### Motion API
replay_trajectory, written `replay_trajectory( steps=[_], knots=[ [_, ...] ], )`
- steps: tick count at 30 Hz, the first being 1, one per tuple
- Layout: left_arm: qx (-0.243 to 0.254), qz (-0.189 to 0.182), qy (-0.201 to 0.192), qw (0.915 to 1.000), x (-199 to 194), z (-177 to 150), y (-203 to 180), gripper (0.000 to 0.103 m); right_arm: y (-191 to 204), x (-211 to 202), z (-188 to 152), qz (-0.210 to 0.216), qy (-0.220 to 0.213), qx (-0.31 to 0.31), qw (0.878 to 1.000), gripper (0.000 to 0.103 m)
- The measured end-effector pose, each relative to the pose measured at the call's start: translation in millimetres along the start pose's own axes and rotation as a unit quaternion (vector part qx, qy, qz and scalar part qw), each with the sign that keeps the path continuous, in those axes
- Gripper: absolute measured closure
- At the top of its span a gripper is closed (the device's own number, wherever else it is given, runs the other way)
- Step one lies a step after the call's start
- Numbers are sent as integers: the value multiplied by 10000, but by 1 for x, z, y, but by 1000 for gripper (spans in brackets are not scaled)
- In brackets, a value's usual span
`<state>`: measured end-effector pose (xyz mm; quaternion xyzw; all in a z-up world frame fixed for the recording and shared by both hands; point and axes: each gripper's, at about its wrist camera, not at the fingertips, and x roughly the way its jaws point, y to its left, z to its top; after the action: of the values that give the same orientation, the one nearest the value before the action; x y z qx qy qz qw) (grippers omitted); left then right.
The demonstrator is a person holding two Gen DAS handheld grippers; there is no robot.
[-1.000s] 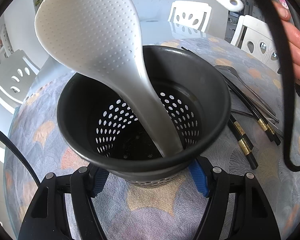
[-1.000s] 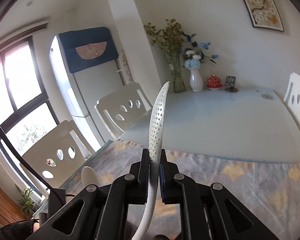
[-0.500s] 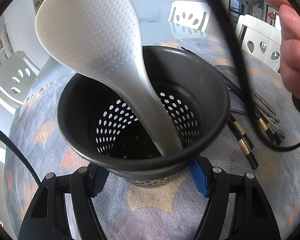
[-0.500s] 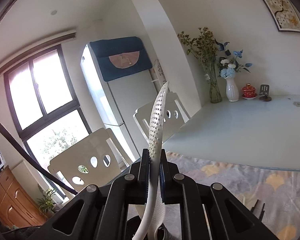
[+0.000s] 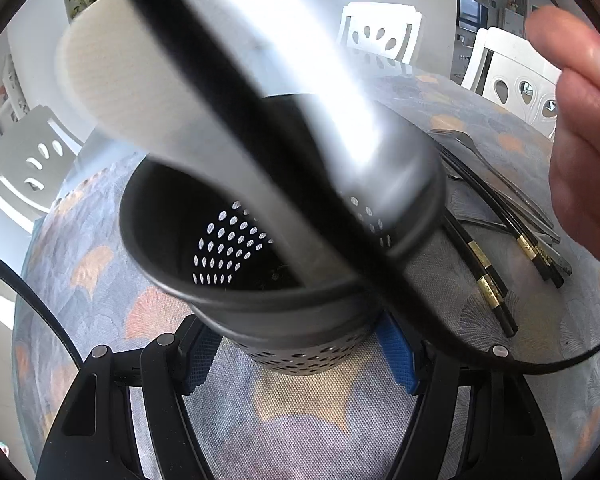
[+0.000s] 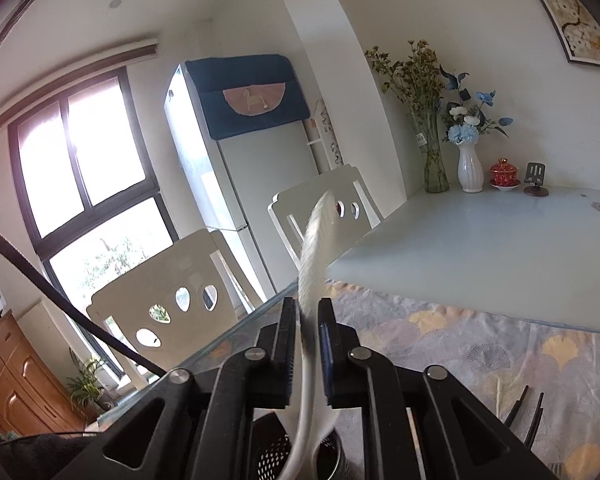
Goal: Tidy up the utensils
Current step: 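Carry the paddle over the black holder and lower it handle-first inside, then open the right gripper and withdraw it toward the remaining utensils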
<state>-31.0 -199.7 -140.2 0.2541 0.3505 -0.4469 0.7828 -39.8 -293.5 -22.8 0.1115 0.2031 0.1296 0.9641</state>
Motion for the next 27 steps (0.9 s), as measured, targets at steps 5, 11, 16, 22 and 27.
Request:
replay_trajectory(
  steps=[5,11,16,22,27],
  knots=[
    [6,4,-3,10000,2,0,1,33,2,-18,-2,-187,-137,-225,9995,58],
    [18,18,-3,10000,3,-1,0,33,-20,-46,5,-395,-93,27,9992,58],
    [19,18,-2,10000,3,-1,0,33,-40,-83,6,-763,-92,59,9970,53],
    [14,6,1,10000,3,-1,1,33,-84,-127,-5,-1239,233,491,9908,52],
    [-2,-15,13,10000,3,-1,0,33,-118,-163,-17,-1561,460,853,9830,52]
  ],
)
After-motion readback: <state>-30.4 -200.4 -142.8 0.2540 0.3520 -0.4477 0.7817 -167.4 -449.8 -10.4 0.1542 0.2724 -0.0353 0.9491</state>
